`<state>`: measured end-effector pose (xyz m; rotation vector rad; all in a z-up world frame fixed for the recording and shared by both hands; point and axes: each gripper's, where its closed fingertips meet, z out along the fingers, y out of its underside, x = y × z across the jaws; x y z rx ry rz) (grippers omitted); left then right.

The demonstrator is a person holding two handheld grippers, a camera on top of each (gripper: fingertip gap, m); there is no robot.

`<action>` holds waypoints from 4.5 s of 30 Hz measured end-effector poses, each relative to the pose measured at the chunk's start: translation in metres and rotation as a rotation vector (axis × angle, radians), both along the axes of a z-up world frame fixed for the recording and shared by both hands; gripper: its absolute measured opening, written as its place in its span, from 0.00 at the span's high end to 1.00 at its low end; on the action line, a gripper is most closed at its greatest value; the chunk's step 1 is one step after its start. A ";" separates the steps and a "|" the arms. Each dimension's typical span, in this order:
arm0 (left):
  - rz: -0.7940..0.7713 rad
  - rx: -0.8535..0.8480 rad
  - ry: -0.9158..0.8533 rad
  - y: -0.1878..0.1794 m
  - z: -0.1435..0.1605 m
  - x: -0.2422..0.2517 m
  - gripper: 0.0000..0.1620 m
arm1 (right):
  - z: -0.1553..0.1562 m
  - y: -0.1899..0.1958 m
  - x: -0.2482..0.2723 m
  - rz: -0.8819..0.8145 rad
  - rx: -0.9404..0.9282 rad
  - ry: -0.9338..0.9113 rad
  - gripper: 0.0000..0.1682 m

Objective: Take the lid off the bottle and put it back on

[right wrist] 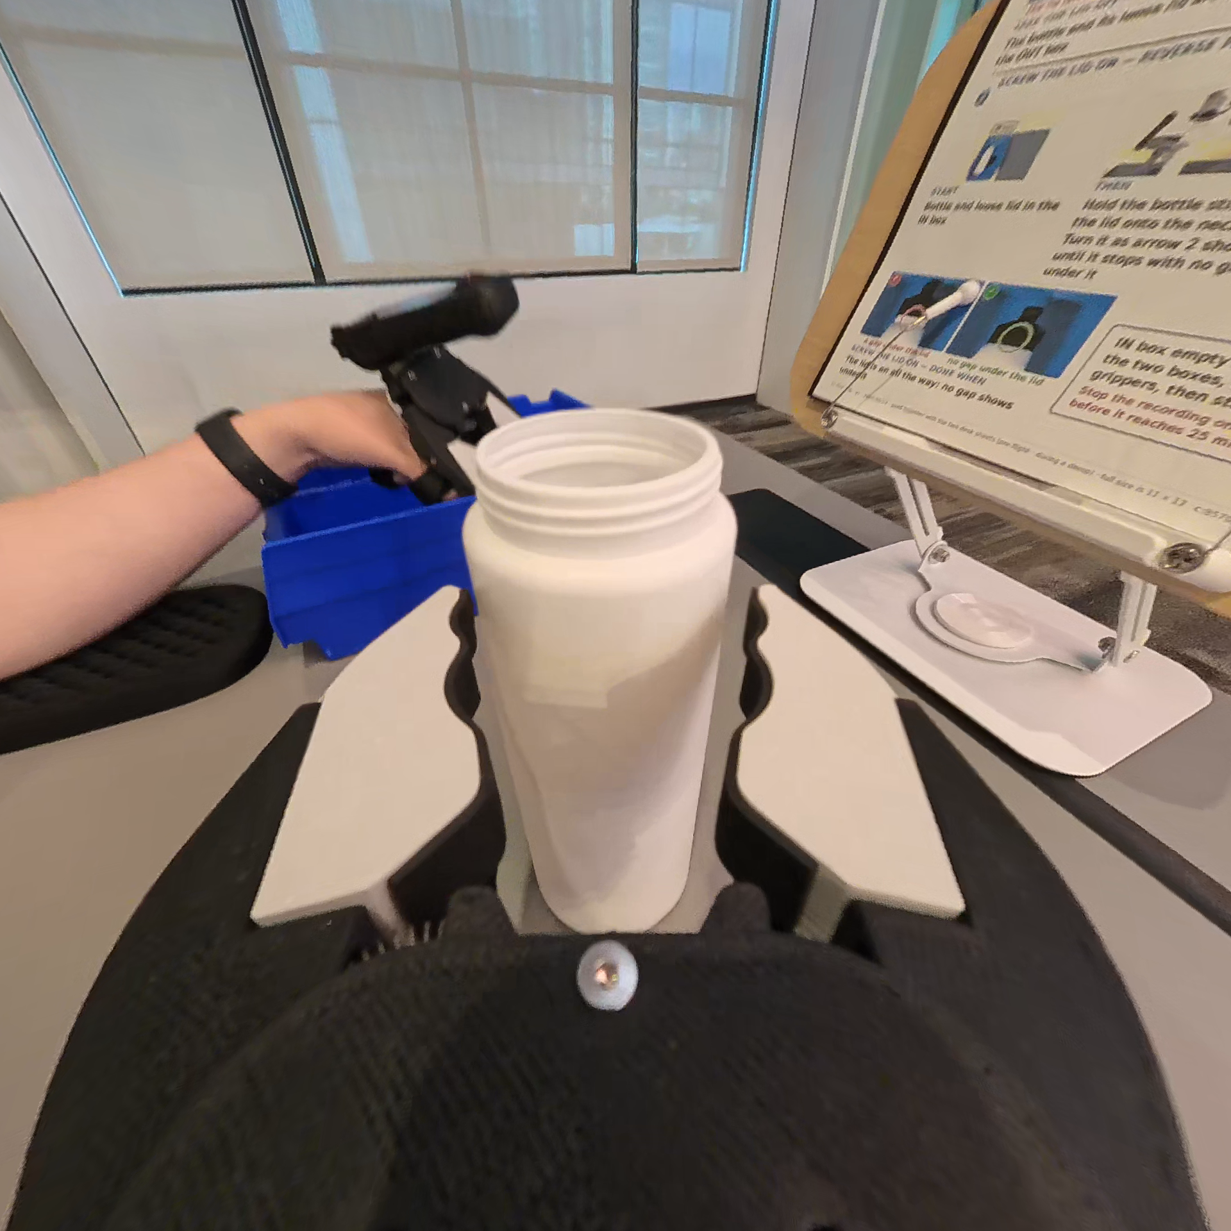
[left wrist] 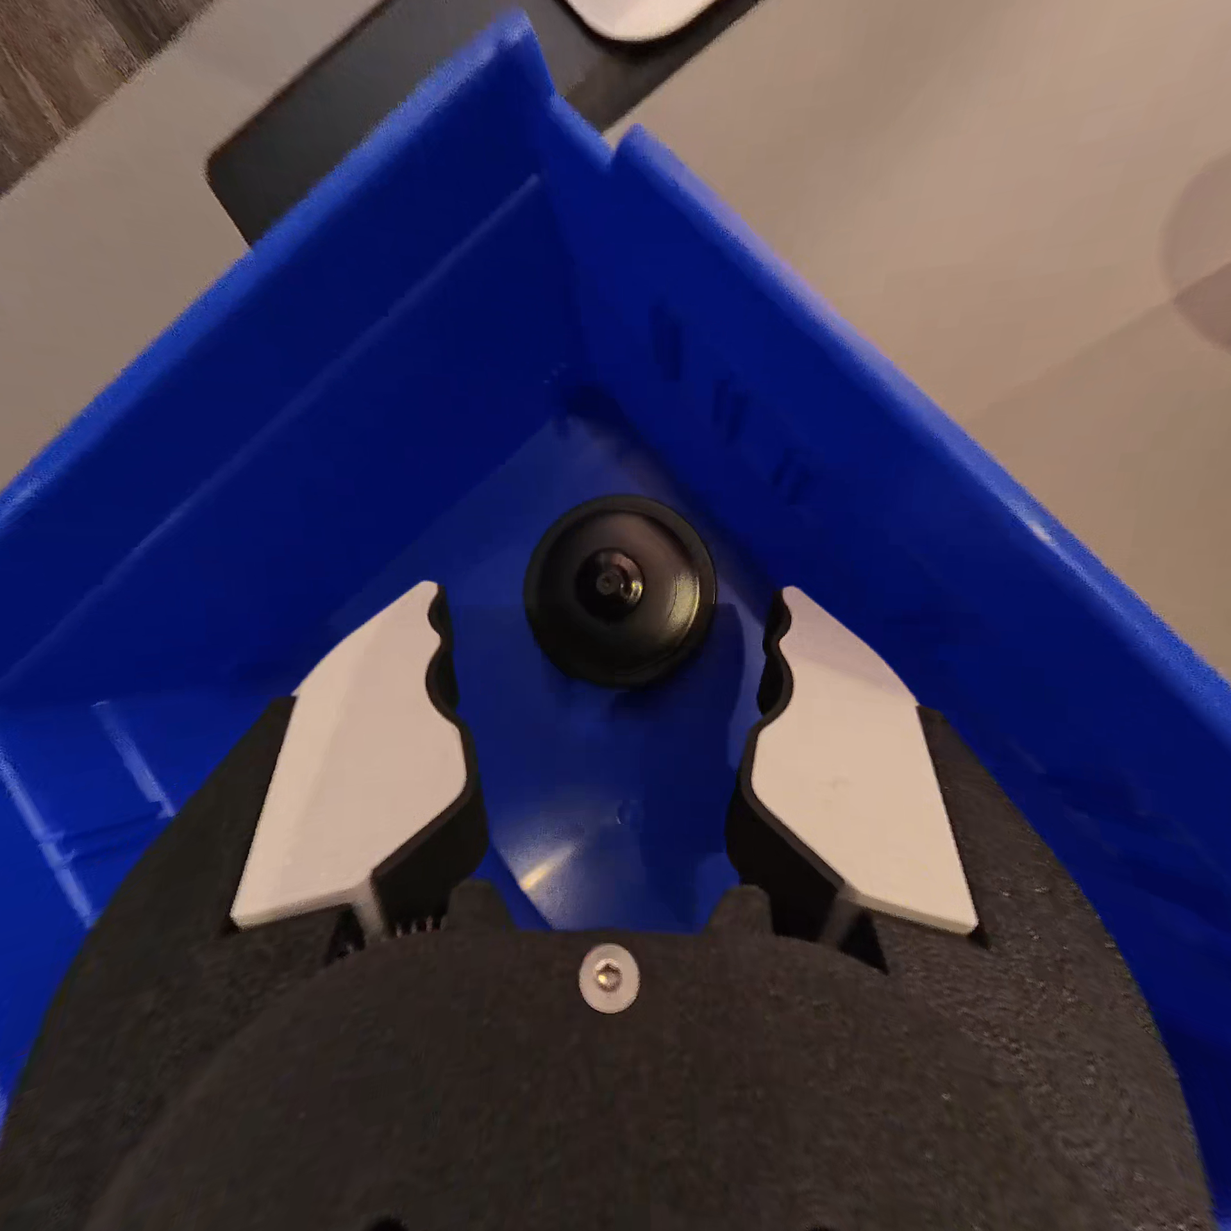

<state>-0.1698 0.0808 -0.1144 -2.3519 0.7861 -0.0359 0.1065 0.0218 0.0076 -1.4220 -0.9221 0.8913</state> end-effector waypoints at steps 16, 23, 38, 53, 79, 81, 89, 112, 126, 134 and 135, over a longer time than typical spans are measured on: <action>0.009 -0.077 0.020 0.004 -0.035 -0.003 0.57 | 0.017 -0.003 0.009 0.021 0.007 0.025 0.53; 0.028 -0.103 0.015 0.003 -0.033 -0.006 0.58 | 0.000 -0.001 0.002 0.020 -0.009 -0.045 0.51; 0.043 0.176 -0.036 -0.027 0.108 0.013 0.58 | 0.023 0.001 0.017 -0.017 0.049 -0.021 0.51; -0.481 0.126 -0.141 -0.112 0.133 0.170 0.58 | 0.063 -0.023 0.041 0.065 0.091 -0.092 0.51; -0.771 -0.033 0.006 -0.161 -0.031 0.321 0.58 | 0.055 -0.042 0.109 0.196 0.067 -0.307 0.52; -0.772 -0.025 0.000 -0.159 -0.036 0.322 0.58 | 0.037 -0.041 0.105 0.216 0.042 -0.387 0.52; -0.773 0.010 -0.051 -0.155 -0.035 0.327 0.48 | 0.006 -0.047 0.094 0.289 -0.014 -0.493 0.52; -0.209 0.860 -0.435 -0.105 0.144 0.265 0.36 | 0.017 -0.047 0.105 0.272 -0.018 -0.453 0.52; -0.255 0.535 -0.595 -0.046 0.067 0.295 0.34 | 0.006 -0.040 0.103 0.277 -0.056 -0.481 0.52; -0.281 0.581 -0.634 -0.044 0.070 0.293 0.46 | -0.009 -0.041 0.099 0.299 -0.086 -0.540 0.52; -0.271 0.581 -0.643 -0.044 0.070 0.293 0.46 | -0.011 -0.041 0.099 0.300 -0.089 -0.551 0.52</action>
